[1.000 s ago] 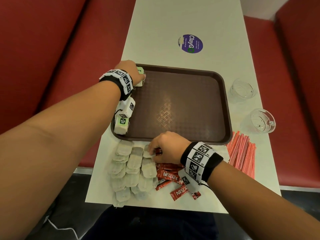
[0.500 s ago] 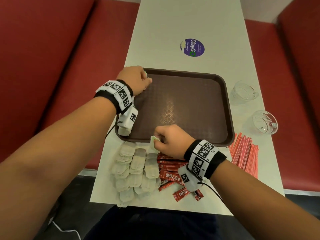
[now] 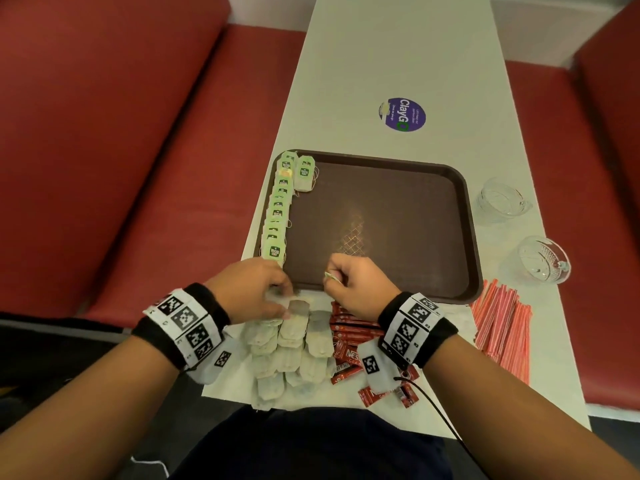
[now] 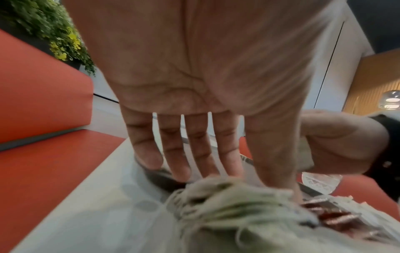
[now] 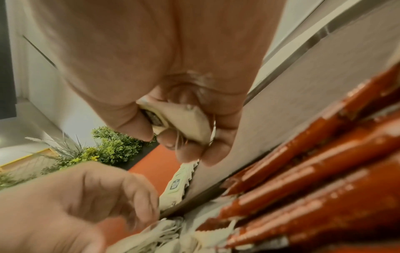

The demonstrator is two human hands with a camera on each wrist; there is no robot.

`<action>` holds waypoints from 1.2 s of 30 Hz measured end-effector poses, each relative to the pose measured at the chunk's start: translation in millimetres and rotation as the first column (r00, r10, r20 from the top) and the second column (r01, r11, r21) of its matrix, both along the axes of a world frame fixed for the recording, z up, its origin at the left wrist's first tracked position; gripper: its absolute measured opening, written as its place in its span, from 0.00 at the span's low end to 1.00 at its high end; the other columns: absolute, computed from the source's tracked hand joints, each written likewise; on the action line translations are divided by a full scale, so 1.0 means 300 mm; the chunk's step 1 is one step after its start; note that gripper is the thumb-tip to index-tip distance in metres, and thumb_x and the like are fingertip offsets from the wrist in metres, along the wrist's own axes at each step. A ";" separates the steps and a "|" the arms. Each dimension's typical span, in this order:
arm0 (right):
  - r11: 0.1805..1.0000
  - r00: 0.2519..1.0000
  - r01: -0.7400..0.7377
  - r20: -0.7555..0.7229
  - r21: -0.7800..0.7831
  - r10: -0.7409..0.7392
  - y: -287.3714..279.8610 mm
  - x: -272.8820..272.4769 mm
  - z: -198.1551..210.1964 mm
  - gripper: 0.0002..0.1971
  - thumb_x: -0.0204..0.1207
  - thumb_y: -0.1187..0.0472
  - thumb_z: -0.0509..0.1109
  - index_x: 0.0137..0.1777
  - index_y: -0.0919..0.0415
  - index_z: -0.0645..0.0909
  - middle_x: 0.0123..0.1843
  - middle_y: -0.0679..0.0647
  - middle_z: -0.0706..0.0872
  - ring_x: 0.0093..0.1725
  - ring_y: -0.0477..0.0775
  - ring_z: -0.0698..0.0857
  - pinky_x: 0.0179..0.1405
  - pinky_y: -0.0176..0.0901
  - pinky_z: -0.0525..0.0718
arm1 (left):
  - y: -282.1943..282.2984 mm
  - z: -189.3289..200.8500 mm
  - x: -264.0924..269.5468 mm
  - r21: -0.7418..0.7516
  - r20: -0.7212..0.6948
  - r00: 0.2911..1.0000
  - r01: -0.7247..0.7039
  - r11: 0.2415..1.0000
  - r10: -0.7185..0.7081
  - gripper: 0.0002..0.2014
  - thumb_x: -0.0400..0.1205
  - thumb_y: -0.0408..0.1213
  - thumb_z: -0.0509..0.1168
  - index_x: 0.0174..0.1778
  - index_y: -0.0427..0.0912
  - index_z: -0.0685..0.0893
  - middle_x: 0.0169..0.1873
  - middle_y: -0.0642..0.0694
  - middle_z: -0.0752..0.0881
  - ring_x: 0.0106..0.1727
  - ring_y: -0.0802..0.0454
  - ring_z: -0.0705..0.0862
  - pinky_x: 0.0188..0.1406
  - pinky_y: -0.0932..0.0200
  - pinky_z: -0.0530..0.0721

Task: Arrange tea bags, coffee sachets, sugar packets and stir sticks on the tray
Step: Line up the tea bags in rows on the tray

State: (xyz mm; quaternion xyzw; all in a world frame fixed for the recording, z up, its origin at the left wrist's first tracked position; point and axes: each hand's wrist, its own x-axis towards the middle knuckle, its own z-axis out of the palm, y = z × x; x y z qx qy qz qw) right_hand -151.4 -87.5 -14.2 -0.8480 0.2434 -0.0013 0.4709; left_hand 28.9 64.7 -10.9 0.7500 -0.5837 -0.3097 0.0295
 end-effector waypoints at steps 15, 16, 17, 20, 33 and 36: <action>0.986 0.986 -0.164 0.024 -0.025 0.165 0.009 0.032 -0.003 0.11 0.75 0.56 0.78 0.55 0.50 0.82 0.41 0.40 0.85 0.40 0.37 0.83 0.42 0.32 0.80 | 0.004 0.066 -0.023 -0.308 -0.169 0.977 -0.175 0.935 0.127 0.05 0.82 0.50 0.70 0.47 0.58 0.91 0.39 0.61 0.90 0.42 0.62 0.86 0.46 0.49 0.86; 0.985 0.985 -0.167 0.037 -0.039 0.169 0.010 0.039 -0.001 0.09 0.76 0.56 0.78 0.54 0.51 0.84 0.41 0.39 0.84 0.39 0.36 0.83 0.41 0.32 0.79 | -0.003 0.081 -0.027 -0.342 -0.191 0.974 -0.183 0.921 0.123 0.04 0.82 0.49 0.70 0.47 0.58 0.91 0.38 0.60 0.90 0.40 0.63 0.86 0.44 0.49 0.86; 0.985 0.985 -0.164 0.052 -0.057 0.166 0.009 0.045 0.000 0.07 0.76 0.57 0.77 0.52 0.53 0.85 0.39 0.40 0.84 0.38 0.36 0.82 0.40 0.33 0.78 | -0.011 0.096 -0.031 -0.372 -0.208 0.971 -0.189 0.909 0.117 0.04 0.83 0.48 0.70 0.47 0.57 0.91 0.37 0.60 0.90 0.39 0.63 0.86 0.43 0.50 0.86; 0.988 0.986 -0.132 0.094 -0.076 0.139 0.001 0.054 0.006 0.03 0.79 0.58 0.74 0.49 0.56 0.86 0.36 0.44 0.84 0.35 0.42 0.80 0.38 0.37 0.77 | -0.034 0.127 -0.038 -0.442 -0.243 0.963 -0.215 0.871 0.114 0.05 0.83 0.48 0.69 0.47 0.55 0.91 0.38 0.60 0.89 0.39 0.63 0.87 0.42 0.53 0.86; 0.994 0.990 0.075 0.113 0.076 -0.083 -0.088 0.066 -0.001 0.13 0.83 0.58 0.70 0.63 0.54 0.72 0.37 0.48 0.83 0.32 0.43 0.80 0.40 0.43 0.80 | -0.193 0.118 0.066 -0.302 -0.172 0.926 -0.373 0.877 0.335 0.08 0.80 0.45 0.73 0.37 0.50 0.84 0.33 0.56 0.84 0.33 0.61 0.80 0.34 0.63 0.74; 0.982 0.986 0.117 0.100 0.145 -0.132 -0.104 0.061 -0.011 0.10 0.81 0.65 0.66 0.56 0.56 0.68 0.34 0.53 0.76 0.30 0.47 0.73 0.37 0.47 0.75 | -0.307 0.098 0.155 -0.271 -0.127 0.887 -0.462 0.845 0.444 0.10 0.80 0.45 0.73 0.35 0.52 0.83 0.33 0.54 0.84 0.33 0.60 0.80 0.33 0.64 0.74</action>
